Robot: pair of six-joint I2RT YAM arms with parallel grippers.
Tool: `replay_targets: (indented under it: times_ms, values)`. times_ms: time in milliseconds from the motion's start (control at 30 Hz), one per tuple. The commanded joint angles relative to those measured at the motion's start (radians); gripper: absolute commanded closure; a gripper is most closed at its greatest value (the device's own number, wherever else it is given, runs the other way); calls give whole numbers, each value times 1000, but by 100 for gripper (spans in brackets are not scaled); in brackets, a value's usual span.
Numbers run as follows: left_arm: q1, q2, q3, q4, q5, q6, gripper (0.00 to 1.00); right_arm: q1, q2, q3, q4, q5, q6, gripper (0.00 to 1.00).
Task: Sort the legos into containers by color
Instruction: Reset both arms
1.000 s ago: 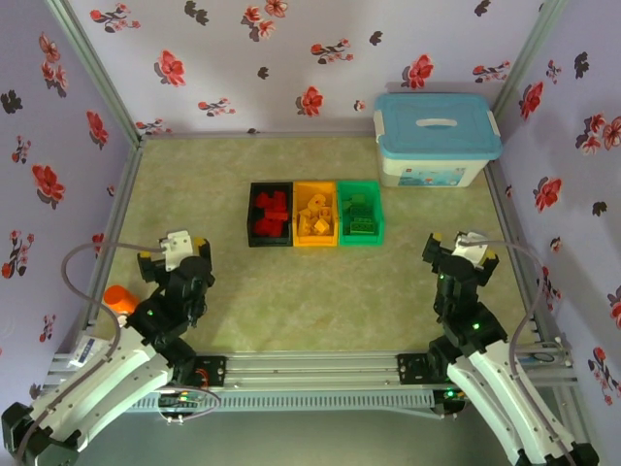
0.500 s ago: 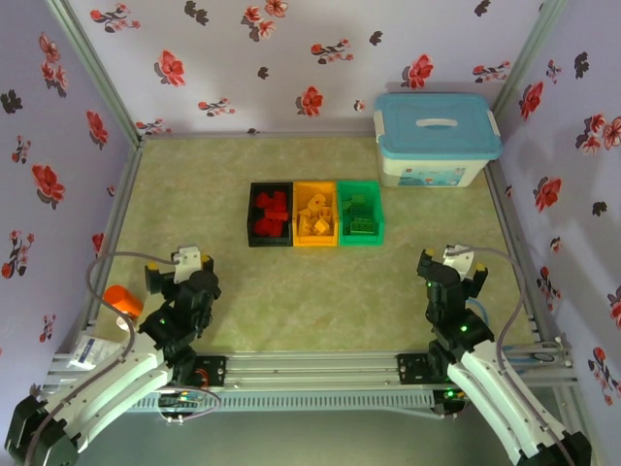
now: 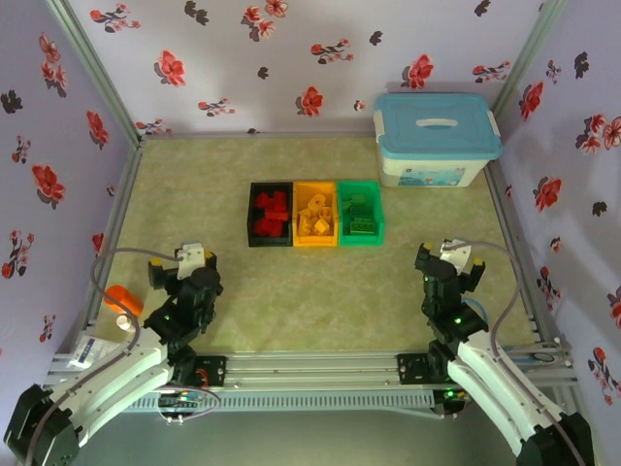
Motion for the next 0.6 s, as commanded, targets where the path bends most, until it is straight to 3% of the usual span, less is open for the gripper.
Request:
replay_targets:
  times_ms: [0, 267, 567]
  values:
    - [13, 10, -3, 58, -20, 15, 0, 2, 33, -15, 109, 50, -27, 1]
    - [26, 17, -3, 63, -19, 12, 0, 3, 98, -49, 284, 55, -92, 1]
    - [78, 31, -30, 183, 21, 63, 0, 0, 89, -81, 359, 58, -109, 0]
